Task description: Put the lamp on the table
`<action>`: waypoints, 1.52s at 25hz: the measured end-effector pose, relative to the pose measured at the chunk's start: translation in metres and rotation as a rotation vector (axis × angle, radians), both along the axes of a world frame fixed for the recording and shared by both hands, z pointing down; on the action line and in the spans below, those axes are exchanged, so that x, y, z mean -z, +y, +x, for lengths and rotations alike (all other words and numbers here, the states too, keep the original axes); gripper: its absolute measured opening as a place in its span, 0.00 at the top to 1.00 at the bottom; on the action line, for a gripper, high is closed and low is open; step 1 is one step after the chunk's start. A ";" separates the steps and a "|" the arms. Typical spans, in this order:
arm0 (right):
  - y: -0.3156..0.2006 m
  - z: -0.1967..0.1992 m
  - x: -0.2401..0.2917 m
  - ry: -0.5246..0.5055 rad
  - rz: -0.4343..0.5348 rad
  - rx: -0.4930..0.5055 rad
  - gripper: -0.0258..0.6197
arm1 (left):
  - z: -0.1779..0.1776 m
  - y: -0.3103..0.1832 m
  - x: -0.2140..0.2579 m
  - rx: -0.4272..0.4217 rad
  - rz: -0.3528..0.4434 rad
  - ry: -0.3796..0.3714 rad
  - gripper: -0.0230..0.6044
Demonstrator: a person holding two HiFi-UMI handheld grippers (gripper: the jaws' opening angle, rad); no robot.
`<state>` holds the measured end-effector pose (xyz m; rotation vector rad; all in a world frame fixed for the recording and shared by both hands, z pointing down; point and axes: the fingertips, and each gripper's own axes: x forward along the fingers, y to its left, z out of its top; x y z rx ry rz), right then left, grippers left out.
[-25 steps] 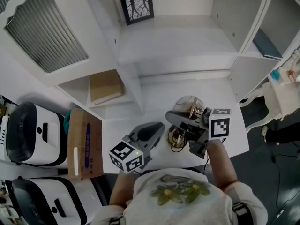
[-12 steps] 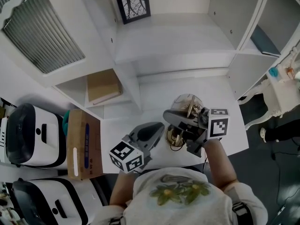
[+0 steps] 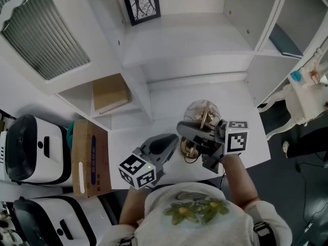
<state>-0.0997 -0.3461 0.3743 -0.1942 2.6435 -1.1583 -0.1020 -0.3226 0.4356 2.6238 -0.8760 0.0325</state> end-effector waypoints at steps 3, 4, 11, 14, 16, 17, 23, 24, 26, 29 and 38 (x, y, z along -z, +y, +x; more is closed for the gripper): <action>0.003 0.006 -0.007 0.021 -0.008 -0.022 0.91 | 0.003 0.005 -0.001 -0.006 -0.003 -0.001 0.89; 0.004 0.008 -0.010 0.028 -0.009 -0.030 0.91 | 0.004 0.006 -0.001 -0.009 -0.004 -0.002 0.89; 0.011 0.024 -0.020 0.051 -0.016 -0.087 0.91 | 0.008 0.018 -0.002 -0.007 -0.010 -0.002 0.89; 0.013 0.030 -0.021 0.057 -0.011 -0.120 0.90 | 0.009 0.026 -0.002 0.001 -0.009 0.002 0.89; 0.014 0.035 -0.024 0.076 -0.008 -0.153 0.87 | 0.010 0.033 -0.004 0.008 -0.012 0.004 0.89; 0.014 0.038 -0.026 0.085 -0.011 -0.170 0.84 | 0.011 0.036 -0.005 0.012 -0.015 0.005 0.89; 0.030 0.054 -0.032 0.095 -0.023 -0.204 0.80 | 0.016 0.056 -0.009 0.027 -0.029 0.008 0.89; 0.035 0.057 -0.033 0.105 -0.014 -0.202 0.80 | 0.019 0.060 -0.009 0.027 -0.030 0.007 0.89; 0.045 0.062 -0.034 0.130 0.007 -0.206 0.80 | 0.024 0.067 -0.008 0.030 -0.030 0.007 0.89; 0.058 0.072 -0.035 0.158 0.038 -0.217 0.80 | 0.032 0.077 -0.006 0.038 -0.029 0.008 0.89; 0.116 0.099 -0.024 0.132 0.073 -0.191 0.89 | 0.065 0.122 0.005 0.048 -0.029 0.007 0.89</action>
